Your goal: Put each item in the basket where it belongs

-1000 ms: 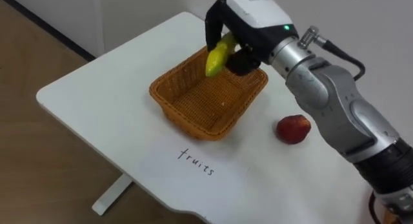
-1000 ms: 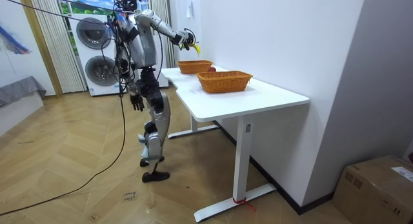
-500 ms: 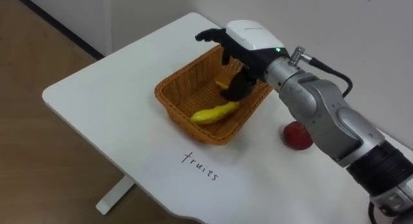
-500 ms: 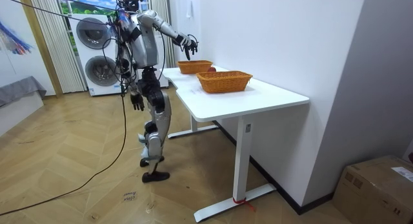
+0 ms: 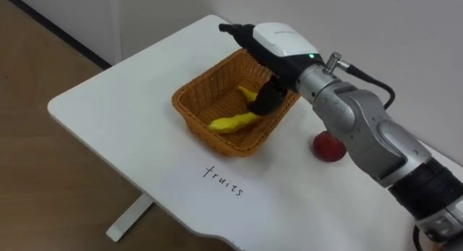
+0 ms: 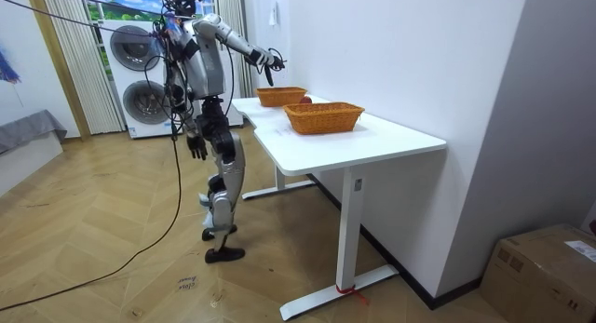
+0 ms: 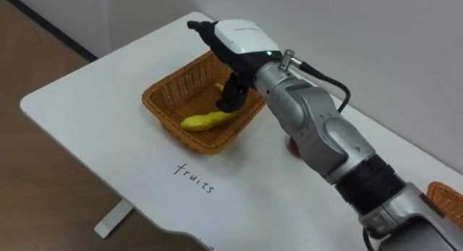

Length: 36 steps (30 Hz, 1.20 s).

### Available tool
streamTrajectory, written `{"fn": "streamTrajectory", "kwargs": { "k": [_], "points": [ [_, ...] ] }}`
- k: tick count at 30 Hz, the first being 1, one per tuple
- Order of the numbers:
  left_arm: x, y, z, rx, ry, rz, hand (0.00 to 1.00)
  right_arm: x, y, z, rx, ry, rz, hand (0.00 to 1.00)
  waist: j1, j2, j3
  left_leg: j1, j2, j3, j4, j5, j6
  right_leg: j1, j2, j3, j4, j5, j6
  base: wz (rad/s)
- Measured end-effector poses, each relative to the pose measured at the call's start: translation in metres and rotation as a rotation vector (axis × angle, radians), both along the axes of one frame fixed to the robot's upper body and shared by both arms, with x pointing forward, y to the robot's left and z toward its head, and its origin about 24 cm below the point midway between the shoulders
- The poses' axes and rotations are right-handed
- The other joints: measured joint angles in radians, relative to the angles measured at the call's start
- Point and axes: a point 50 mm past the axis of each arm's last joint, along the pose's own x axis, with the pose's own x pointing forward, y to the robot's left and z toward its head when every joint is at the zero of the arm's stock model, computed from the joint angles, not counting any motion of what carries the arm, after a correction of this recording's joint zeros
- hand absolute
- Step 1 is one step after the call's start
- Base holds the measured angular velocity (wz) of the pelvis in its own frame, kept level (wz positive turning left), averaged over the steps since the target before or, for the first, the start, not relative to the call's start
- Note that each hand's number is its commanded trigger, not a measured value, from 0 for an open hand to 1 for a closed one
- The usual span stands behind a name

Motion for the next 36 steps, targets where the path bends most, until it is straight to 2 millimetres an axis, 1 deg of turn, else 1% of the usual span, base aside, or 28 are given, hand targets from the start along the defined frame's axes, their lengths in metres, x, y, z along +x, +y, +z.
{"fn": "streamTrajectory", "kwargs": {
  "k": [3,5,6,7,8,9,11,12,13,14,15,17,19,21,22,23,27,29,33,36],
  "points": [
    [-0.002,0.000,0.000,-0.001,0.004,0.002,0.00,0.000,-0.002,0.002,0.014,-0.011,-0.002,0.00,-0.007,0.006,-0.0022,-0.001,0.000,0.003,-0.001,0.000,0.000,-0.003,0.001,0.017,0.000,0.000,0.000,0.00],
    [-0.004,0.000,-0.001,0.001,0.008,0.004,0.00,0.001,-0.005,0.003,0.045,-0.004,-0.003,0.00,-0.018,0.013,-0.0031,0.000,0.000,0.003,-0.001,0.000,0.000,0.000,0.002,0.025,0.000,0.000,0.000,0.00],
    [-0.004,-0.001,-0.001,0.002,0.009,0.005,0.00,0.001,-0.006,0.003,0.050,-0.001,-0.001,0.00,-0.021,0.015,-0.0032,0.001,0.000,0.003,-0.002,0.000,0.001,0.001,0.002,0.026,0.000,0.000,0.000,0.03],
    [-0.005,-0.001,-0.001,0.003,0.007,0.007,0.00,0.001,-0.008,0.005,0.067,0.003,0.000,0.00,-0.034,0.019,-0.0051,0.002,0.000,-0.001,-0.001,0.001,0.001,0.002,0.002,0.027,0.000,0.000,0.000,0.06],
    [-0.006,-0.002,-0.001,0.001,0.011,0.008,0.00,0.001,-0.012,0.008,0.099,-0.001,-0.008,0.00,-0.042,0.024,-0.0049,0.001,-0.001,-0.003,-0.002,0.001,0.001,0.002,0.001,0.024,0.000,0.000,0.000,0.04],
    [-0.006,-0.003,-0.002,-0.002,0.011,0.009,0.00,0.002,-0.015,0.010,0.115,-0.005,-0.016,0.00,-0.046,0.027,-0.0057,0.002,-0.001,-0.003,-0.001,0.001,0.001,0.002,0.000,0.022,0.000,0.000,0.000,0.00],
    [-0.009,-0.007,-0.003,-0.012,0.014,0.013,0.00,0.005,-0.025,0.020,0.187,-0.022,-0.052,0.00,-0.067,0.042,-0.0089,0.003,-0.002,0.000,0.000,0.002,0.003,0.004,-0.001,0.022,0.000,0.000,0.000,0.02],
    [-0.011,-0.008,-0.004,-0.015,0.017,0.016,0.00,0.005,-0.028,0.022,0.216,-0.025,-0.064,0.00,-0.069,0.046,-0.0088,0.005,-0.002,0.001,0.003,0.002,0.003,0.007,-0.001,0.023,0.000,0.000,0.000,0.03],
    [-0.011,-0.010,-0.005,-0.019,0.017,0.021,0.00,0.003,-0.037,0.023,0.269,-0.035,-0.095,0.00,-0.069,0.056,-0.0132,0.008,-0.002,0.003,0.006,0.002,0.003,0.010,-0.002,0.025,0.000,0.000,0.000,0.00],
    [-0.014,-0.014,-0.006,-0.023,0.021,0.024,0.00,0.002,-0.042,0.022,0.319,-0.037,-0.119,0.00,-0.069,0.066,-0.0147,0.016,-0.003,0.005,0.005,0.002,0.004,0.017,-0.005,0.024,0.001,0.000,0.000,0.00],
    [-0.015,-0.016,-0.007,-0.023,0.021,0.025,0.00,0.001,-0.044,0.021,0.344,-0.036,-0.130,0.00,-0.069,0.072,-0.0136,0.021,-0.003,0.006,0.005,0.002,0.004,0.021,-0.005,0.023,0.001,0.000,0.000,0.00],
    [-0.016,-0.020,-0.008,-0.026,0.019,0.030,0.00,-0.003,-0.052,0.011,0.426,-0.015,-0.178,0.00,-0.077,0.081,-0.0130,0.032,-0.001,0.006,0.001,0.003,0.004,0.029,-0.006,0.021,0.001,0.000,0.000,0.00],
    [-0.019,-0.021,-0.009,-0.023,0.021,0.034,0.00,-0.007,-0.056,0.000,0.462,0.015,-0.205,0.00,-0.079,0.082,-0.0125,0.035,0.000,0.007,-0.003,0.003,0.003,0.030,-0.005,0.022,0.001,0.000,0.000,-0.05],
    [-0.020,-0.023,-0.009,-0.023,0.020,0.037,0.00,-0.011,-0.058,-0.011,0.492,0.044,-0.228,0.00,-0.090,0.084,-0.0116,0.036,0.001,0.005,-0.004,0.003,0.003,0.033,-0.005,0.019,0.001,0.000,0.000,0.00],
    [-0.020,-0.025,-0.010,-0.028,0.020,0.039,0.00,-0.014,-0.060,-0.016,0.533,0.065,-0.245,0.00,-0.095,0.088,-0.0113,0.036,0.000,0.005,-0.003,0.003,0.003,0.035,-0.005,0.019,0.001,0.000,0.000,0.00],
    [-0.021,-0.026,-0.010,-0.032,0.021,0.041,0.00,-0.015,-0.063,-0.021,0.574,0.079,-0.272,0.00,-0.096,0.091,-0.0093,0.038,0.000,0.005,-0.002,0.003,0.003,0.038,-0.005,0.018,0.001,0.000,0.000,0.00],
    [-0.025,-0.028,-0.012,-0.038,0.035,0.044,0.00,-0.014,-0.070,-0.034,0.653,0.095,-0.356,0.00,-0.103,0.098,-0.0058,0.035,0.000,0.006,0.008,0.003,0.003,0.040,-0.006,0.016,0.002,0.000,0.000,0.02],
    [-0.028,-0.030,-0.012,-0.041,0.047,0.032,0.00,-0.015,-0.076,-0.039,0.713,0.103,-0.403,0.00,-0.119,0.105,-0.0084,0.021,0.000,0.001,0.022,0.003,0.004,0.039,-0.008,-0.005,0.002,0.000,0.001,0.17],
    [-0.036,-0.031,-0.013,-0.040,0.076,0.037,0.00,-0.015,-0.080,-0.042,0.762,0.095,-0.449,0.00,-0.123,0.119,-0.0117,0.017,-0.001,0.000,0.029,0.003,0.005,0.038,-0.009,-0.009,0.004,0.000,0.001,0.02],
    [-0.040,-0.035,-0.013,-0.048,0.087,0.028,0.00,-0.014,-0.085,-0.047,0.799,0.096,-0.496,0.00,-0.122,0.129,-0.0180,0.017,-0.001,-0.002,0.031,0.003,0.005,0.039,-0.009,-0.010,0.005,0.000,0.001,0.01]
  ]
}}
